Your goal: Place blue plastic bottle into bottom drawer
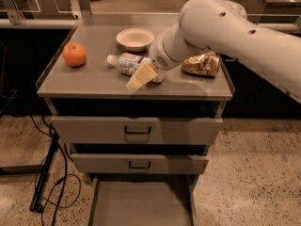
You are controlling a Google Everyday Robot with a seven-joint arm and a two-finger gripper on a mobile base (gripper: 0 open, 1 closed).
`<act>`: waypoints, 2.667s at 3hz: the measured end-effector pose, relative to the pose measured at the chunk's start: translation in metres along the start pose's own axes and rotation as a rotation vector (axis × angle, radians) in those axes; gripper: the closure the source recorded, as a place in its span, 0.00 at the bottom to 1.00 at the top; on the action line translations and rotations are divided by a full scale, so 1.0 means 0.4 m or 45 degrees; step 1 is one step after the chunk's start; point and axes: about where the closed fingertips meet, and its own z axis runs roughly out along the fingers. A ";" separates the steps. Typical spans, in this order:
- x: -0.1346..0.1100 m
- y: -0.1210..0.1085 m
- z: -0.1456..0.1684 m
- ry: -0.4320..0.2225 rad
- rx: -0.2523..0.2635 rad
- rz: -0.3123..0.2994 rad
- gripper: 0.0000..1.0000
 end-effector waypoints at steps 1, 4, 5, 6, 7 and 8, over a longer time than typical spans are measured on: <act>-0.015 -0.008 0.057 0.011 -0.041 -0.021 0.00; 0.036 0.031 0.138 0.057 -0.114 0.011 0.18; 0.036 0.031 0.138 0.057 -0.114 0.011 0.41; 0.036 0.031 0.138 0.057 -0.114 0.011 0.72; 0.036 0.031 0.138 0.057 -0.114 0.011 0.95; 0.036 0.031 0.138 0.057 -0.114 0.011 1.00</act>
Offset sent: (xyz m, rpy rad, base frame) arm 0.0166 0.0266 -0.0548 -0.0168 0.0988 0.0539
